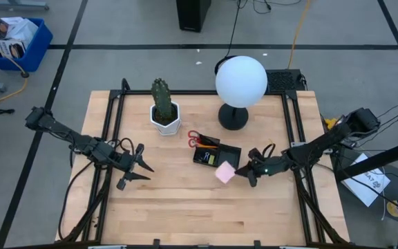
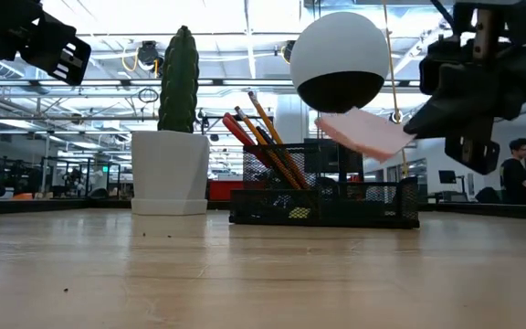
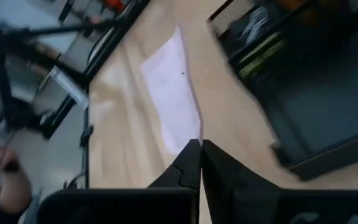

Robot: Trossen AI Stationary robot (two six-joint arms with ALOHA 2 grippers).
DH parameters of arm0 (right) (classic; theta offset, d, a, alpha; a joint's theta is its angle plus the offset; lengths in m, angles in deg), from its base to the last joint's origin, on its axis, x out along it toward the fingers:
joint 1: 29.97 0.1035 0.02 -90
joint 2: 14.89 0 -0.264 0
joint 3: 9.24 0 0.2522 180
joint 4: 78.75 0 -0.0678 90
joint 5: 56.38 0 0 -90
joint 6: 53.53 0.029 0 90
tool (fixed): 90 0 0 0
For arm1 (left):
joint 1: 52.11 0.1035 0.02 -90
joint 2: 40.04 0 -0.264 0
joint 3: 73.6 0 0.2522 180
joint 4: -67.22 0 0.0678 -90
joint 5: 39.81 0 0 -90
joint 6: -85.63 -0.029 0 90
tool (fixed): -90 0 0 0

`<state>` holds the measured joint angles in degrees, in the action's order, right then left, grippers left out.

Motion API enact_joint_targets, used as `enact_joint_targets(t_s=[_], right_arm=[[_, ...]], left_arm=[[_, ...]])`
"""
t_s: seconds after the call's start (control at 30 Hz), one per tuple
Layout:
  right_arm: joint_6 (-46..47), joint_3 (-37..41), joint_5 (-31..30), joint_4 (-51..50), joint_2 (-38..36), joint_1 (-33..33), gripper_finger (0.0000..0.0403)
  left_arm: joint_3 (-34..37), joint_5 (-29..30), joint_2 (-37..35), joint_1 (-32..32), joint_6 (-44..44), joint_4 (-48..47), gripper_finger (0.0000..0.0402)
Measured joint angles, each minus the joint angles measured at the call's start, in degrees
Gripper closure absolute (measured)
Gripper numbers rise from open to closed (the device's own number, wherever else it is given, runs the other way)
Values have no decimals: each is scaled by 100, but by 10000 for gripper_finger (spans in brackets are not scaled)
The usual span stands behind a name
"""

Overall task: Pick and place office supplies into organizer
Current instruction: Put the pink sticky note into the black desk organizer, then return to Home Position

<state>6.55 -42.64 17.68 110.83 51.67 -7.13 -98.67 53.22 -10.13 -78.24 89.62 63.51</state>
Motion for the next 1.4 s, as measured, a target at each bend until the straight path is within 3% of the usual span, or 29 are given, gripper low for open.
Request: enact_joint_targets(t_s=[0.07,0.2,0.4,0.53,0.87,1.4], right_arm=[[212,0,-203,-257,-205,-9,402],[477,0,-55,-666,-683,-289,402],[388,-2,-220,-1196,-1148,-740,403],[596,-2,-48,-1611,-1090,-922,403],[459,-2,401,-1581,-855,-1168,402],[183,-2,526,-1243,-857,-1389,342]], left_arm=[[0,2,0,0,0,4,252],[0,0,0,0,-2,3,252],[0,-4,2,0,68,2,252],[0,-9,2,0,96,2,252],[0,-9,2,0,102,-4,252],[0,-9,7,1,131,-101,252]])
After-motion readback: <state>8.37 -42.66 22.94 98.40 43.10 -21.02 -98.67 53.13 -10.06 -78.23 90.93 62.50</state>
